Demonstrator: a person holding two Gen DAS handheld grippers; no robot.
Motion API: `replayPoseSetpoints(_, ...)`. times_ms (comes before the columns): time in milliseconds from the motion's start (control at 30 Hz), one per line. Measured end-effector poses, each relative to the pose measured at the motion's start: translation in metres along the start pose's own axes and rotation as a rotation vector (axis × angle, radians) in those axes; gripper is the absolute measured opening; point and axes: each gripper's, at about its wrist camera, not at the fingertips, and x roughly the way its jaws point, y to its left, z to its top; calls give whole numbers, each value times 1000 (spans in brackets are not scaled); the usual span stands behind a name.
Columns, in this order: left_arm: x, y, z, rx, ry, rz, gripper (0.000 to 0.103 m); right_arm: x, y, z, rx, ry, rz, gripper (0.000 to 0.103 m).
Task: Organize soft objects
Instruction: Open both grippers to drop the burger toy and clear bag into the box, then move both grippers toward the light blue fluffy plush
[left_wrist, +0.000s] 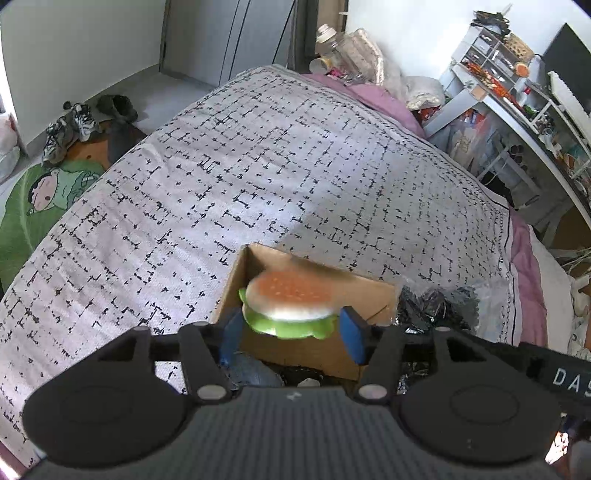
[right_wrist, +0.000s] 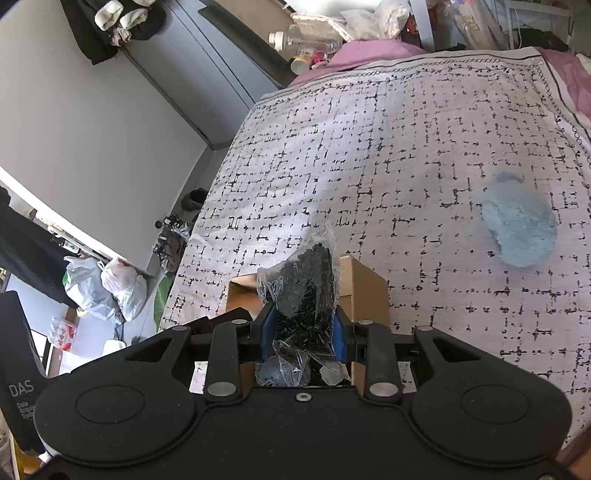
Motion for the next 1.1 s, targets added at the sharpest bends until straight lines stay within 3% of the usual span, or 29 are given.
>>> replayPoseSetpoints(267,-4,13,3,-26,-4,9,63,14,7,2,19,21,25,36)
replayPoseSetpoints(300,-6,15,3,-29,-5,12,63,15,7,2,27,22,32,40)
replayPoseSetpoints(333,-7,16,4,-31,-7,15,63,15,6,3,32,20,36,57)
replayPoseSetpoints(400,-11,17,5,-33,-10,22,63,12,5,3,39,-1,23,70)
replayPoseSetpoints(467,-13,17,5,-29,-11,30,64,7,3,4,28,-7,25,70)
replayPoseSetpoints(533,-16,16,5,-31,-15,41,71,3,0,4,26,-2,31,70)
replayPoseSetpoints(733,-23,7,0,-25,-16,48,77,-11,-12,0,-7,-9,3,78)
replayPoseSetpoints(933,-28,-10,-9,-7,-7,54,81,-28,-28,-3,-32,-16,-24,79)
replayPoseSetpoints(1067,-33,-23,-15,7,-8,53,84,-40,-38,-3,-49,-37,-31,87)
replayPoseSetpoints(1100,-34,-26,-16,10,-6,48,90,-43,-41,-2,-51,-43,-33,89)
